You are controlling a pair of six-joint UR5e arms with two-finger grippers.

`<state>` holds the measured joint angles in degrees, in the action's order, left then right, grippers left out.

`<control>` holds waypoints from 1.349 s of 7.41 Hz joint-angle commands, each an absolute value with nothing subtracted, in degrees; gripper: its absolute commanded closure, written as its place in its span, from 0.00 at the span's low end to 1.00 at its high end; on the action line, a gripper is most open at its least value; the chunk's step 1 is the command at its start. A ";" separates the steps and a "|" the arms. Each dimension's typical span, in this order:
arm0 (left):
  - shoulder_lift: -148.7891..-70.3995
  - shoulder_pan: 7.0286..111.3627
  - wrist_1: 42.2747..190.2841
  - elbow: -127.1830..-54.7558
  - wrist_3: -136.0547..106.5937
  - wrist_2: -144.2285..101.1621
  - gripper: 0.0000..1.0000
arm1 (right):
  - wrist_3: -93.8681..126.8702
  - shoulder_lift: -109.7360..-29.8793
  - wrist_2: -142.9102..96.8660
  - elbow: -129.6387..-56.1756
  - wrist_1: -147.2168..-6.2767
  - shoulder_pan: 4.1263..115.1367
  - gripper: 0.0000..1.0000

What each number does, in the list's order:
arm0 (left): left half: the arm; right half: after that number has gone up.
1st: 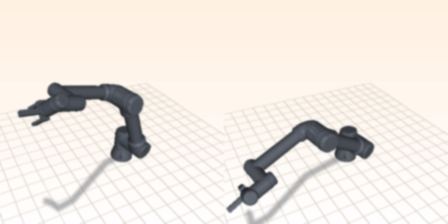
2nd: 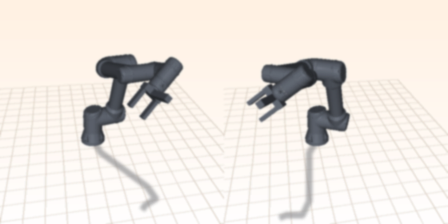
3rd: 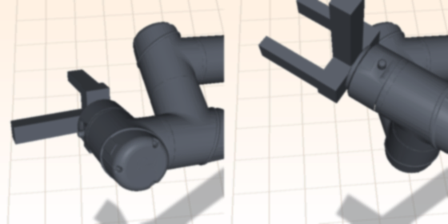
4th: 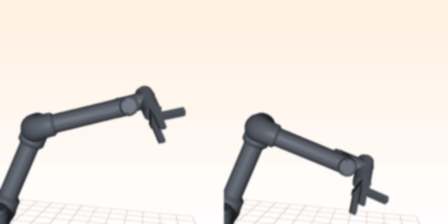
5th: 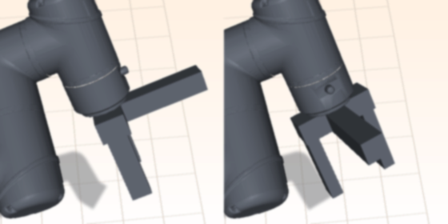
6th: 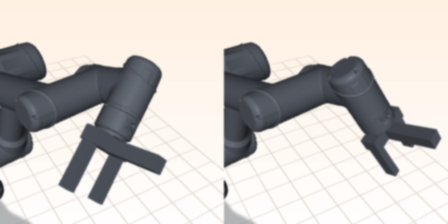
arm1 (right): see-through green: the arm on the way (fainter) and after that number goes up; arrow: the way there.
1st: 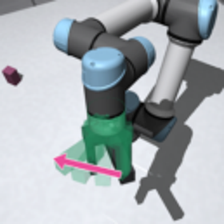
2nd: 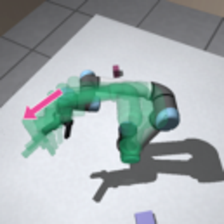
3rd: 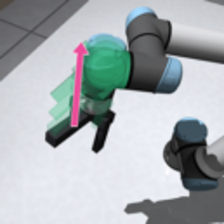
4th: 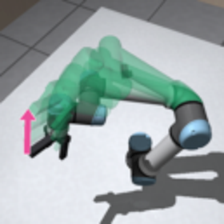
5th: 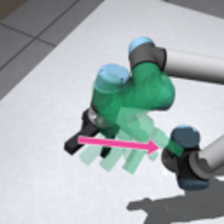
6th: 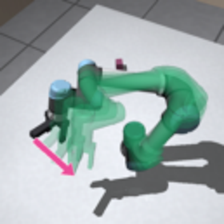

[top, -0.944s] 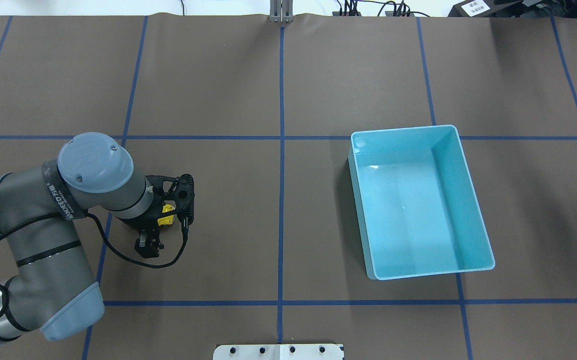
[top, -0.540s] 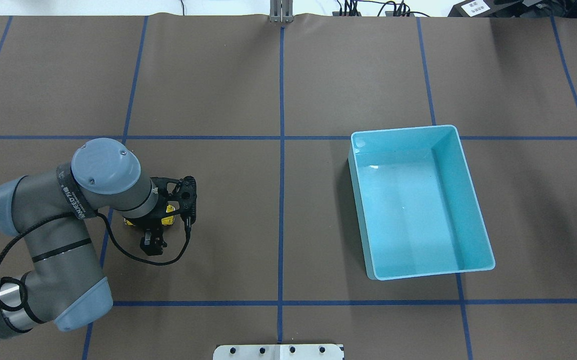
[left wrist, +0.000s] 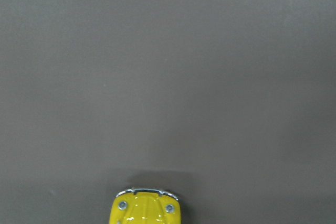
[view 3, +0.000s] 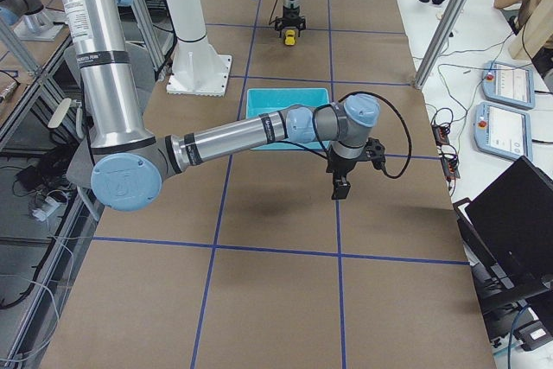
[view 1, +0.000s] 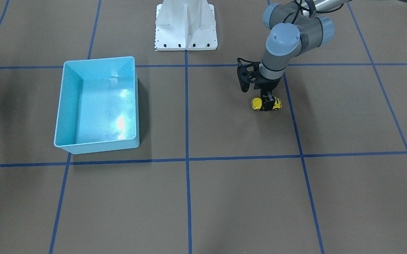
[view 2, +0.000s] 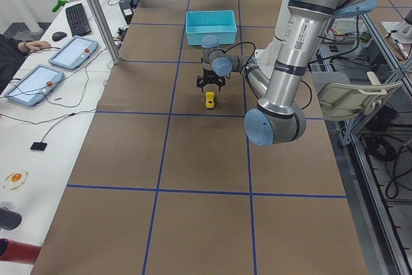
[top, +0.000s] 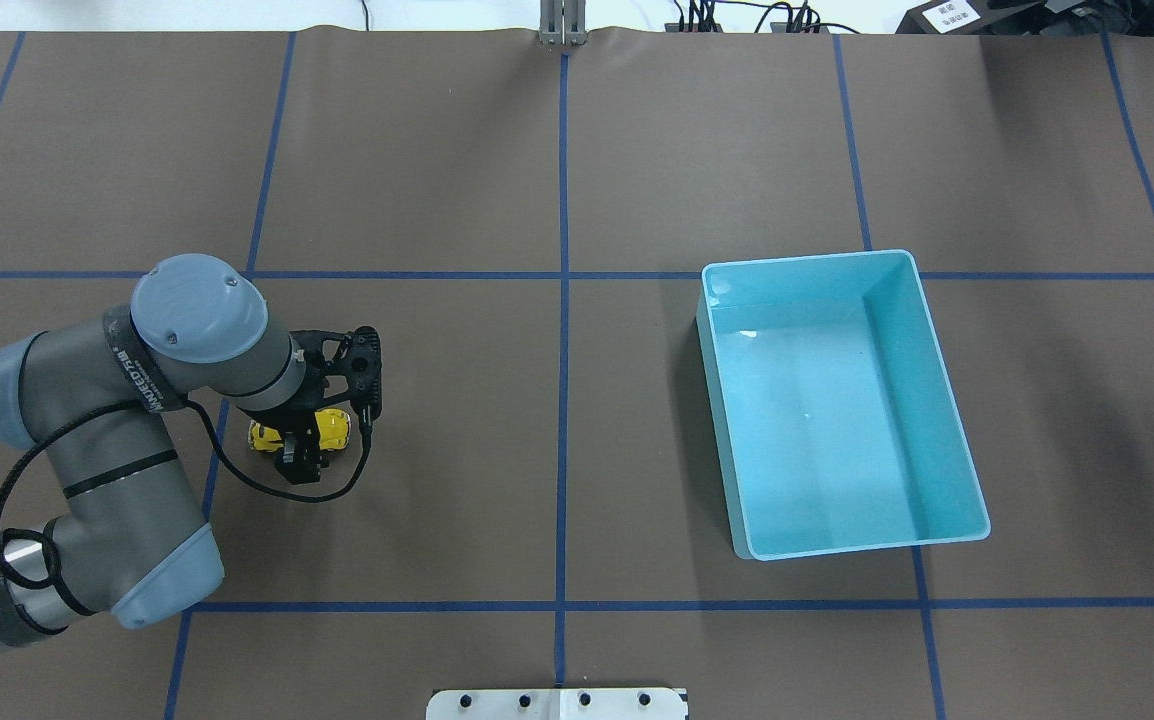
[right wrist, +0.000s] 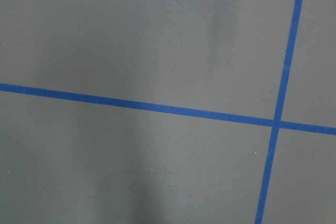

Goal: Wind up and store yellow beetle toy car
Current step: 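Hold the car with the left gripper and pull it back toward the robot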

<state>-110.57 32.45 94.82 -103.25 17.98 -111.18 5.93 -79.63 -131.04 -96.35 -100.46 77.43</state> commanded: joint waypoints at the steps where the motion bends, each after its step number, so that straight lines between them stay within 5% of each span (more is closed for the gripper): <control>1: -110.57 32.52 96.23 -101.87 17.41 -111.18 0.01 | 5.98 -79.63 -131.04 -96.33 -100.46 77.43 0.00; 8: -110.65 32.26 99.21 -99.32 17.84 -111.62 0.03 | 5.89 -79.54 -131.13 -96.33 -100.46 77.43 0.00; 10: -110.65 32.26 99.93 -98.97 17.67 -111.62 0.15 | 5.89 -79.54 -131.13 -96.42 -100.46 77.43 0.00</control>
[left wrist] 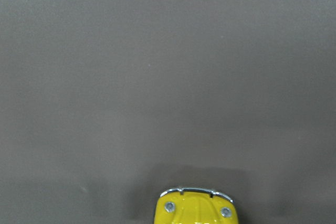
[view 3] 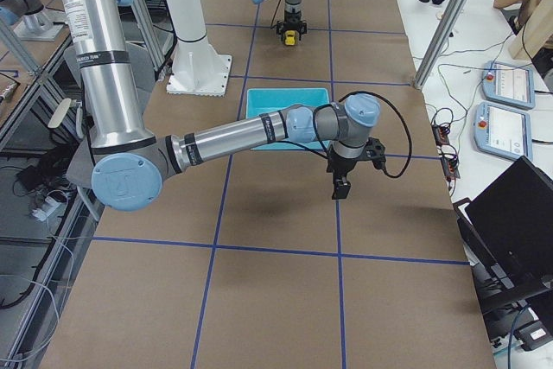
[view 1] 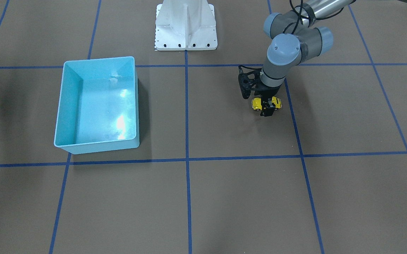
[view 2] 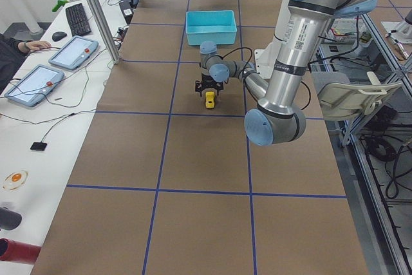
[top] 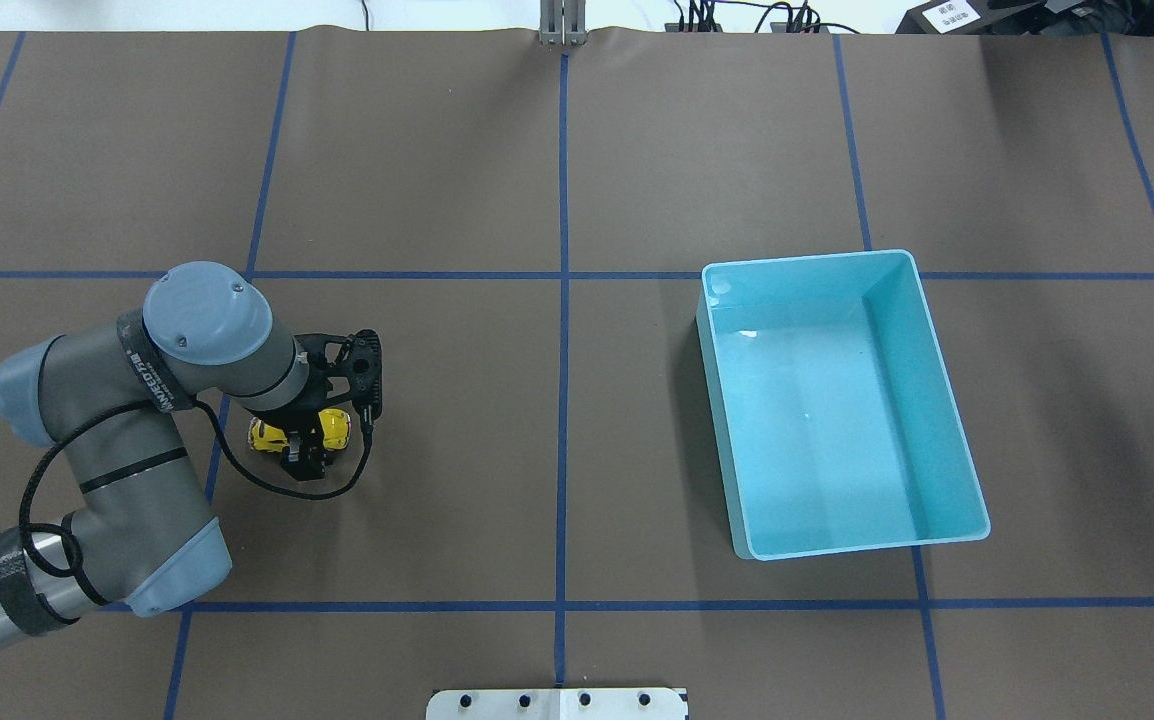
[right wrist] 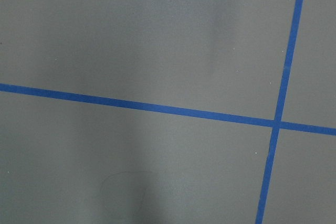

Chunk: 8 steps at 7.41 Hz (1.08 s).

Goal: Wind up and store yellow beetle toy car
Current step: 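Hold the car with the left gripper and pull it back toward the robot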

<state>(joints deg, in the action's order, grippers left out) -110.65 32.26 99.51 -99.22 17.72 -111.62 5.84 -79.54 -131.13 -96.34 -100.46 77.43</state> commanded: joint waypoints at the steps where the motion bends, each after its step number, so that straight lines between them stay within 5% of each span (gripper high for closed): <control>1: -110.65 32.34 100.02 -99.05 17.93 -111.62 0.42 | 5.80 -79.45 -131.13 -96.42 -100.46 77.43 0.00; 3: -110.57 32.69 100.02 -99.23 17.84 -111.88 0.93 | 5.80 -79.45 -131.13 -96.42 -100.46 77.43 0.00; 4: -110.57 33.22 100.02 -99.40 17.93 -111.97 1.00 | 5.89 -79.37 -131.13 -96.59 -100.37 77.43 0.00; 8: -110.39 35.59 105.98 -100.11 18.02 -114.16 1.00 | 5.89 -79.37 -131.13 -96.59 -100.37 77.43 0.00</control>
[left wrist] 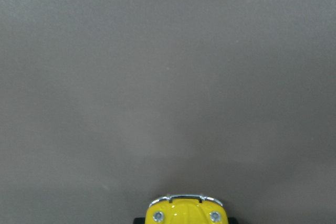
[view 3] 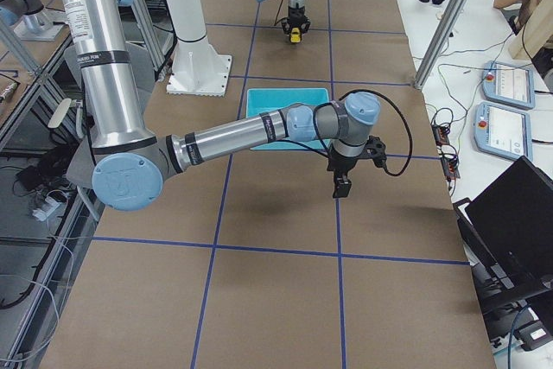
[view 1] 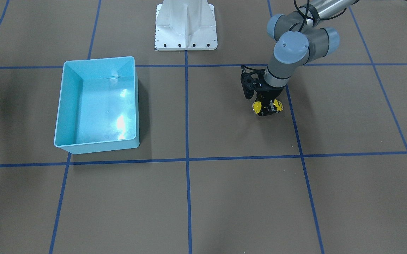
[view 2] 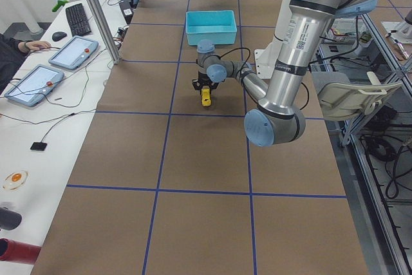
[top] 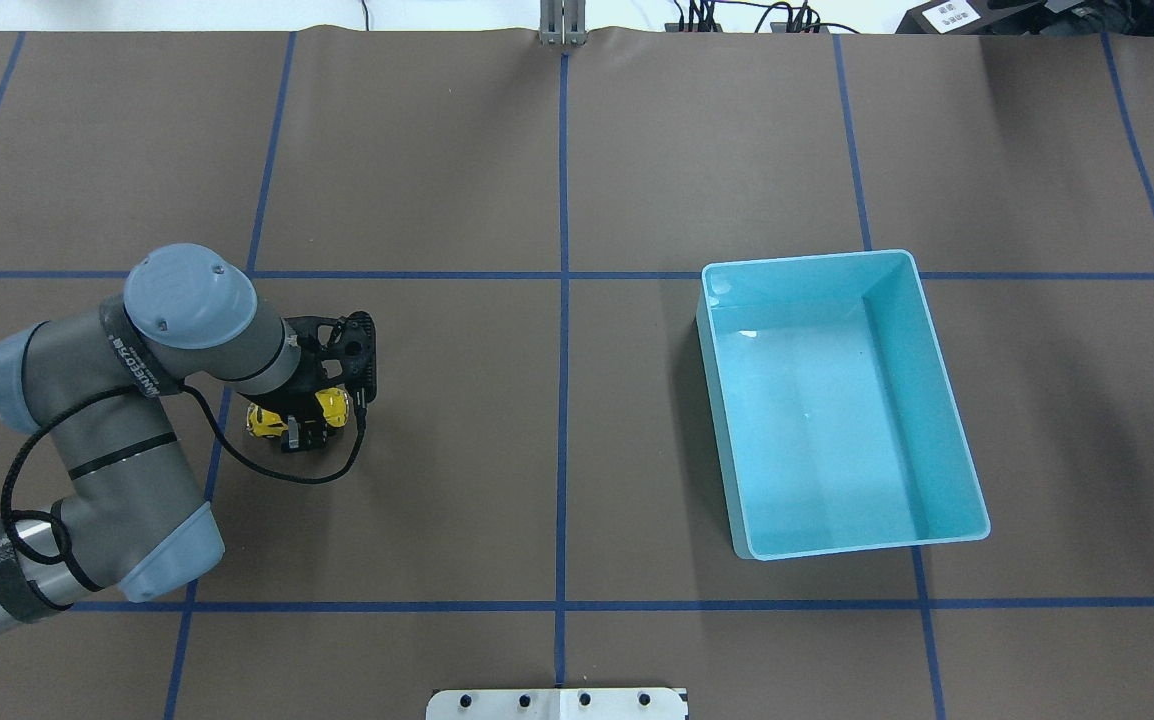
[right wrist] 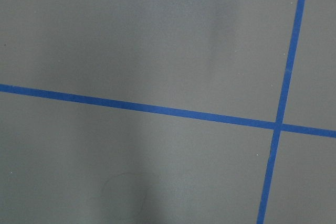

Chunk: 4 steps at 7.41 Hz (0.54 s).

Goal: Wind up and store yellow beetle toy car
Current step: 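Hold the car with the left gripper and pull it back toward the robot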

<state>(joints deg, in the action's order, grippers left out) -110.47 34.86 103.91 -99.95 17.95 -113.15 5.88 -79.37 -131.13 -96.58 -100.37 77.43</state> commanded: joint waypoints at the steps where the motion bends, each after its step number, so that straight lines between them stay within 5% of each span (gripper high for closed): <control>1: -110.30 35.60 107.74 -99.32 18.19 -115.13 1.00 | 5.89 -79.37 -131.13 -96.50 -100.37 77.43 0.00; 4: -110.21 35.51 109.41 -98.09 18.28 -118.82 1.00 | 5.80 -79.37 -131.13 -96.77 -100.37 77.43 0.00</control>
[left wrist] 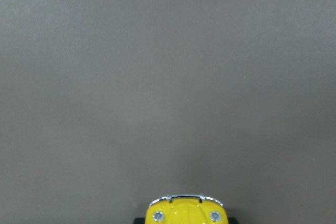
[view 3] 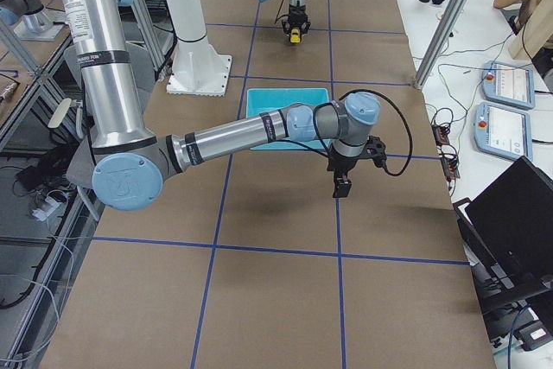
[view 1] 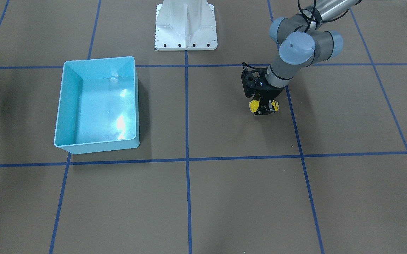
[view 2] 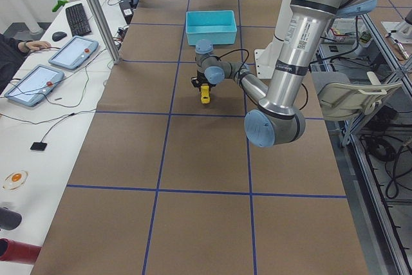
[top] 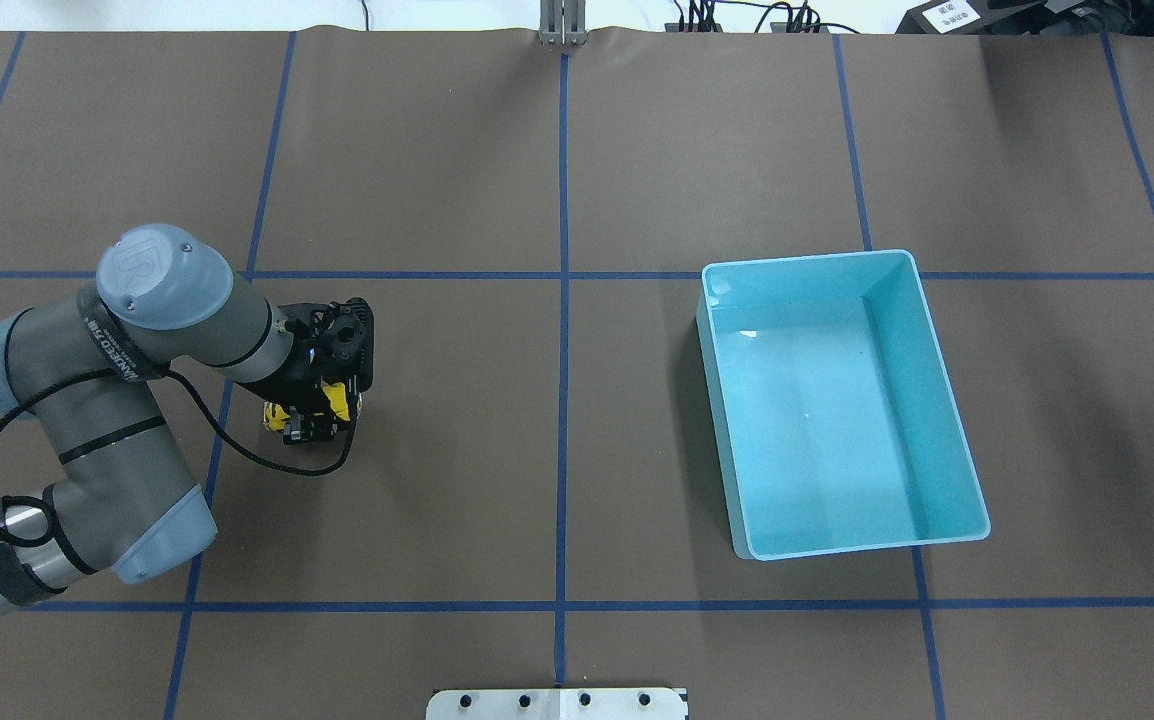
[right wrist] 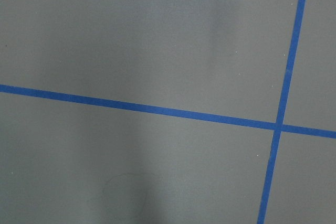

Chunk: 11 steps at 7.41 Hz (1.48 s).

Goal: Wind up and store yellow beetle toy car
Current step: 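Hold the car with the left gripper and pull it back toward the robot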

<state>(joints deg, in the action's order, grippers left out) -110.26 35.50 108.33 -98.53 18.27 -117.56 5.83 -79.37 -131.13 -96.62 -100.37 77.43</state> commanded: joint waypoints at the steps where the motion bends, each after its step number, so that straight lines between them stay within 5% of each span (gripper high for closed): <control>1: -110.21 35.51 111.34 -97.48 18.28 -118.83 1.00 | 5.80 -79.37 -131.13 -96.77 -100.37 77.43 0.00; 11: -105.74 37.52 120.05 -95.89 17.93 -122.32 1.00 | 5.71 -79.37 -131.13 -96.59 -99.23 77.34 0.00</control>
<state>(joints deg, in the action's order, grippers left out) -107.22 36.50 118.49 -95.76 17.96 -120.47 5.73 -79.37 -131.13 -96.62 -99.23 77.34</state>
